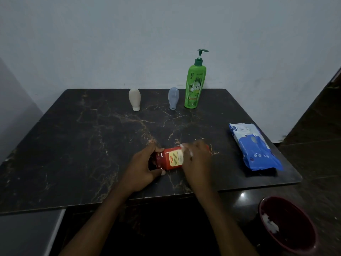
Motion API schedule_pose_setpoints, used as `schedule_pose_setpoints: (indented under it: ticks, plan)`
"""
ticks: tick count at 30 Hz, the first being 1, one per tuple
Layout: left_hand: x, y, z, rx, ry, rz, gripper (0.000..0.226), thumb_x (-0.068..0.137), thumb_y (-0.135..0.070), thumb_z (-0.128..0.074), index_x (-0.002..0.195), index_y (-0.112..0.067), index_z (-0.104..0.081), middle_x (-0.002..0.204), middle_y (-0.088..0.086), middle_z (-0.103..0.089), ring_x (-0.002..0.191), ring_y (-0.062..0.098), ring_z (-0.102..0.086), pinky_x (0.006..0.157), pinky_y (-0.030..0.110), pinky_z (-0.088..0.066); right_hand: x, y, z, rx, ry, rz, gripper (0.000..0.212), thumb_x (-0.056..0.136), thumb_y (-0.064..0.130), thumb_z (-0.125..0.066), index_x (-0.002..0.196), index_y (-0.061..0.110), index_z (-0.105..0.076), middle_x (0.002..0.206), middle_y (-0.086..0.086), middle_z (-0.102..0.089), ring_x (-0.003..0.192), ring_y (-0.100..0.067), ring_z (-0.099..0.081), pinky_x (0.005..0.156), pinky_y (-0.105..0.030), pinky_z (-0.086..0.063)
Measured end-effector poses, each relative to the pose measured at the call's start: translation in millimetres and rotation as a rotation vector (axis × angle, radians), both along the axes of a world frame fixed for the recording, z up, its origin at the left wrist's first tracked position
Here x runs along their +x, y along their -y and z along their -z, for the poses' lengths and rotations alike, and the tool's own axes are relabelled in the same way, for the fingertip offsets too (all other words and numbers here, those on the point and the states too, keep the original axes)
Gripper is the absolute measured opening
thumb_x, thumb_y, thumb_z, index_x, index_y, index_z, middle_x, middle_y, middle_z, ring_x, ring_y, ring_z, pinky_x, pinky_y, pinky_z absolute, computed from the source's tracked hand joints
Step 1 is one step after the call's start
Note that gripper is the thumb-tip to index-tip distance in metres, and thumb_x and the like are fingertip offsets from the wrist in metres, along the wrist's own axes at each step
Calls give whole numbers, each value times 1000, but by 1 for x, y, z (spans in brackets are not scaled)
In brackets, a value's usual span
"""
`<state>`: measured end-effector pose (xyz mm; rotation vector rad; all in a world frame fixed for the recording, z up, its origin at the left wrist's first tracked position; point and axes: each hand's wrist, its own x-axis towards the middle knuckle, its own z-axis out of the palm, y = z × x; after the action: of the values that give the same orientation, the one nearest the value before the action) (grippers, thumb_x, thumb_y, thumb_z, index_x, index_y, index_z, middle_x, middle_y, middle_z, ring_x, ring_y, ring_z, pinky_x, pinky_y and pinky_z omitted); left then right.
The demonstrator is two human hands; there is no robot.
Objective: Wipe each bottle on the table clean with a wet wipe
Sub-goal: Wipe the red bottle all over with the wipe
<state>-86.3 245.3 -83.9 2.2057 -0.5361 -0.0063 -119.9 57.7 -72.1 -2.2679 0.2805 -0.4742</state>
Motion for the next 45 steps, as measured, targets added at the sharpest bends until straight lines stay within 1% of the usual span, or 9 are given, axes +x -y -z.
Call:
schedule_pose_setpoints:
  ticks: [6,10,18,25,29,32,39,42,45]
  plan:
    - [-3,0,-1,-54,47,32,50,70,-6,-88,106,-25,-58,102,-13,-68,92,7,-68,77,27,-57,-12,-46,11,-199,124,-173,23,94,13,-55,115,15,-66,114,2,-53,92,-15,-58,77,-34,-55]
    - [-4,1,-6,-16,18,9,56,69,-15,-91,109,-29,-53,112,-23,-60,100,-2,-62,77,10,-49,-7,-17,11,-155,113,-110,24,98,22,-54,118,21,-66,112,4,-54,93,-12,-57,79,-32,-55]
    - [-2,1,-7,32,-13,-3,60,73,-18,-90,115,-34,-50,123,-17,-54,107,7,-59,88,19,-49,0,53,13,52,-9,209,8,98,22,-57,98,17,-64,100,-3,-62,80,-5,-57,61,-13,-38]
    - [-4,1,-5,18,26,0,61,71,-18,-90,117,-29,-51,123,-14,-58,106,6,-61,87,19,-51,6,-2,-4,-43,62,-32,18,100,28,-55,109,22,-69,107,11,-50,90,0,-53,69,-13,-44]
    - [-5,1,-6,-33,56,32,56,70,-14,-90,111,-23,-54,108,-13,-67,95,6,-68,79,27,-58,1,-34,-2,-223,179,-193,16,95,16,-55,97,15,-71,95,3,-51,84,-13,-53,75,-35,-51]
    - [-4,0,-3,-37,60,29,51,71,-10,-88,108,-21,-54,101,-8,-70,89,9,-69,76,34,-58,-8,-37,13,-263,227,-194,15,93,13,-58,100,12,-71,94,-1,-55,84,-17,-53,75,-41,-50]
    - [-3,1,-4,-57,44,27,53,69,-14,-93,106,-24,-57,108,-14,-69,96,1,-68,79,14,-54,-22,-31,27,-248,256,-211,32,94,23,-47,111,14,-73,86,2,-55,77,-14,-50,69,-37,-50]
    - [-4,1,-3,-42,44,17,55,66,-15,-93,105,-27,-56,104,-14,-69,93,4,-68,77,18,-54,-16,-27,8,-247,224,-220,43,86,31,-41,110,16,-74,89,0,-56,81,-18,-53,73,-37,-48]
    - [-4,0,-2,-20,45,19,57,67,-15,-92,108,-29,-54,113,-12,-66,100,8,-66,80,22,-54,-7,-13,-7,-343,138,-164,29,89,25,-57,115,22,-71,99,2,-57,91,-15,-52,81,-39,-49]
